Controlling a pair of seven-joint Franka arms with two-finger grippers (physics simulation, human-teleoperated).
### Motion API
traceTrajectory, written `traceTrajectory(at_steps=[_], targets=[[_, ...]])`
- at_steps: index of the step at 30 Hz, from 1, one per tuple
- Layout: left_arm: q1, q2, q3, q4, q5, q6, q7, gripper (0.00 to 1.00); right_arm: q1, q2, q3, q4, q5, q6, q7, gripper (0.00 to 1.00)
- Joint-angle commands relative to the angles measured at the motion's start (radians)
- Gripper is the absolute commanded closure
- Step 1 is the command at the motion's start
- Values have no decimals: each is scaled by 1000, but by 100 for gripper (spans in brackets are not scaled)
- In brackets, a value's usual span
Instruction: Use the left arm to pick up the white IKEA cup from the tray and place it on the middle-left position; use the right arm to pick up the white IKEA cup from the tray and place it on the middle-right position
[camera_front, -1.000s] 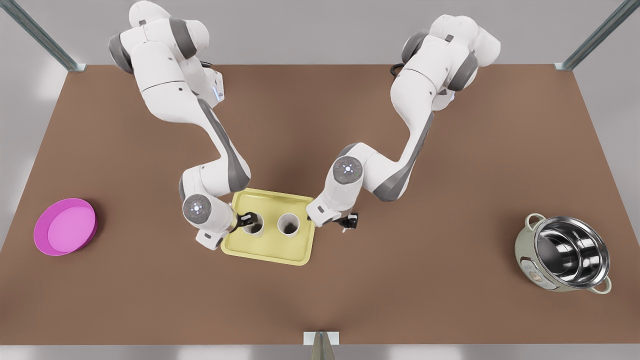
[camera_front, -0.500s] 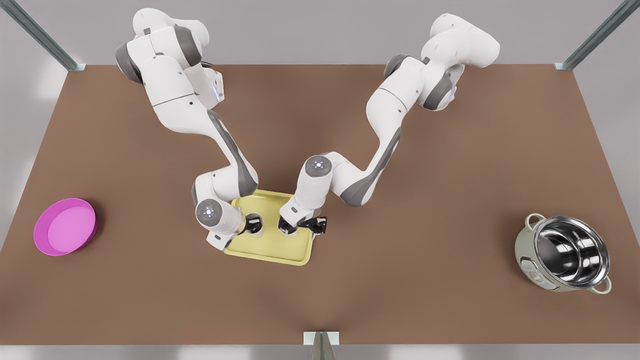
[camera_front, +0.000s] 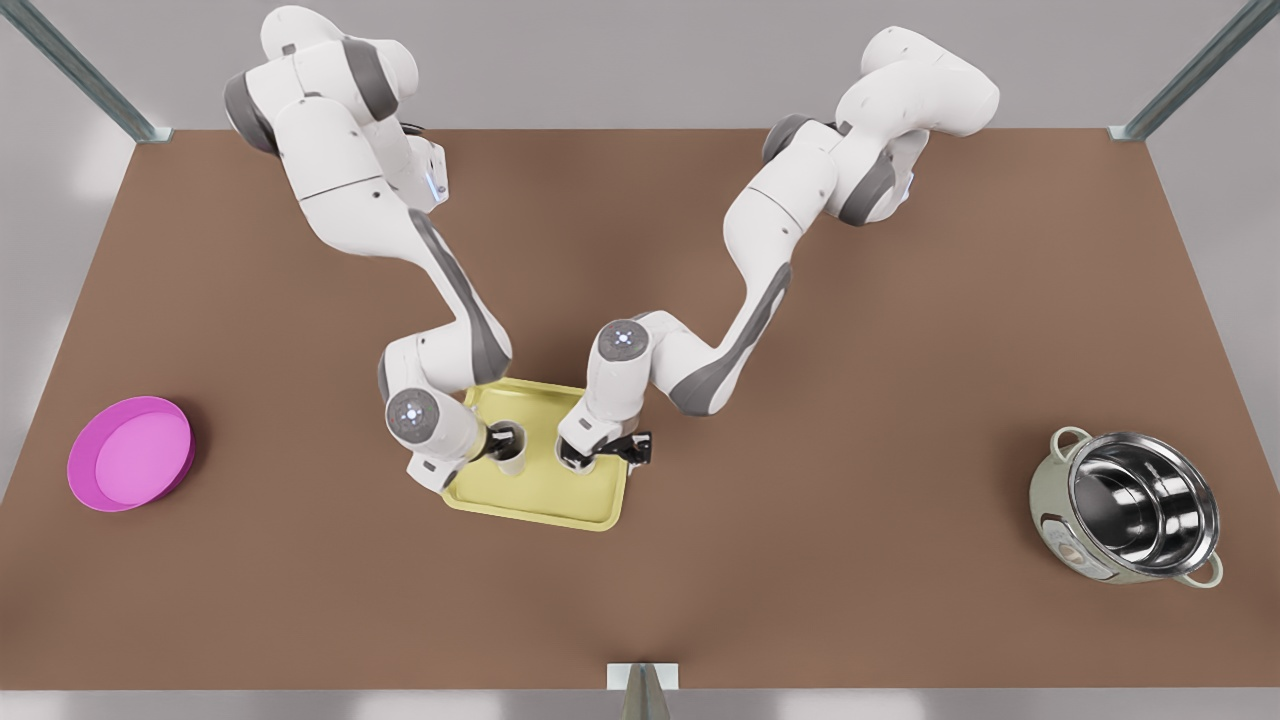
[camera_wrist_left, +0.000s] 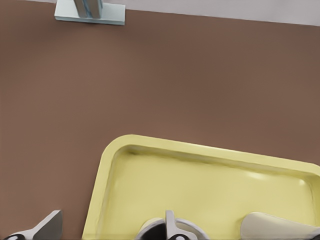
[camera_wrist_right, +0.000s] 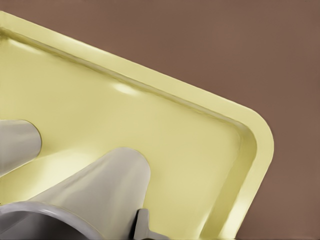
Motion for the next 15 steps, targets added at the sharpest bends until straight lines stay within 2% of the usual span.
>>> traceTrajectory(at_steps=[1, 7, 11, 12, 13, 14, 15], targets=[[-2, -1, -2, 0, 17, -6, -51, 0, -4, -20, -4, -3, -3, -34, 10, 79], [-13, 7, 0, -5, 50, -28, -42, 0, -168, -154, -5, -150, -2, -41, -148, 78], [-11, 22, 5, -5, 50, -13, -37, 0, -248, -152, -4, -188, -2, -35, -242, 78], [-11, 22, 5, -5, 50, -14, -37, 0, -255, -151, -4, -218, -2, -8, -251, 75], [-11, 22, 2, -5, 50, -16, -37, 7, -255, -151, -5, -238, -2, 15, -257, 73], [-11, 22, 2, -5, 50, -19, -37, 23, -255, -143, -5, -245, -2, 35, -257, 70], [-11, 22, 2, -5, 50, -22, -37, 32, -255, -143, -4, -245, -2, 35, -257, 62]])
